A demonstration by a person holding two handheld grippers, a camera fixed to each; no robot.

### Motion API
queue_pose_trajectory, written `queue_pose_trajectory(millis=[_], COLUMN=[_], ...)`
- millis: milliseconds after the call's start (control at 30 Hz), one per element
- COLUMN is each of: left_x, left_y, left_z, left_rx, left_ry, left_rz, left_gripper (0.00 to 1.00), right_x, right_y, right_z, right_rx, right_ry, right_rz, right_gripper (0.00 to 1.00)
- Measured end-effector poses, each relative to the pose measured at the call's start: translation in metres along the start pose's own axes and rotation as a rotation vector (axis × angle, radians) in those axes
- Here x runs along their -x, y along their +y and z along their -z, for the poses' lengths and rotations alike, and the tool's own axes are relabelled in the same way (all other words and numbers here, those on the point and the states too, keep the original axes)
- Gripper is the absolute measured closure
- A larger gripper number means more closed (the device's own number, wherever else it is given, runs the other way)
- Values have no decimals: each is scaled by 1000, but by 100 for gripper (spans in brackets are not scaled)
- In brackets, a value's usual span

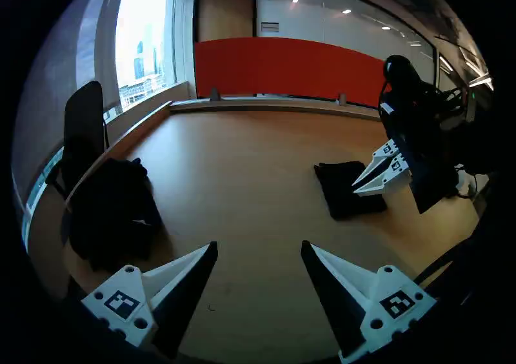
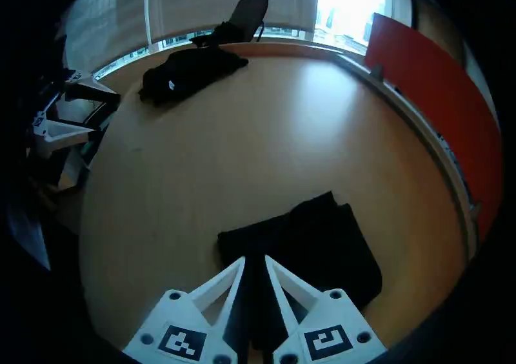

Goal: Fold towel

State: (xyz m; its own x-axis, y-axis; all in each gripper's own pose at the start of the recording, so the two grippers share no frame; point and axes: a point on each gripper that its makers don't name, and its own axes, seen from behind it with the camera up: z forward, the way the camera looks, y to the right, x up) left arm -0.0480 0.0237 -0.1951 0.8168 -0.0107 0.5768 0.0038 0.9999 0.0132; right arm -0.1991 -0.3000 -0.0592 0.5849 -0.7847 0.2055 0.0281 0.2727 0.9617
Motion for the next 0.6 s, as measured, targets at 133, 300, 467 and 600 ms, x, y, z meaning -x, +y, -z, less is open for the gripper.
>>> queue_pose_trajectory(millis=[133, 300, 467, 600], left_x=[0, 0, -1, 0], left_y=[0, 0, -1, -1], left_z=[0, 1, 1, 1], left_rx=[2, 2, 2, 3], left_ry=[0, -1, 0, 0], left_rz=[-6, -8, -11, -11], left_gripper=[4, 4, 4, 4], right_x=[0, 2, 1, 4], right_y=[1, -1, -2, -3], right_z=[1, 2, 5, 8], right_rx=[2, -4, 4, 13], right_ry=[4, 0, 11, 12], right_rz=[-4, -13, -14, -17], right_gripper=[90, 58, 33, 33])
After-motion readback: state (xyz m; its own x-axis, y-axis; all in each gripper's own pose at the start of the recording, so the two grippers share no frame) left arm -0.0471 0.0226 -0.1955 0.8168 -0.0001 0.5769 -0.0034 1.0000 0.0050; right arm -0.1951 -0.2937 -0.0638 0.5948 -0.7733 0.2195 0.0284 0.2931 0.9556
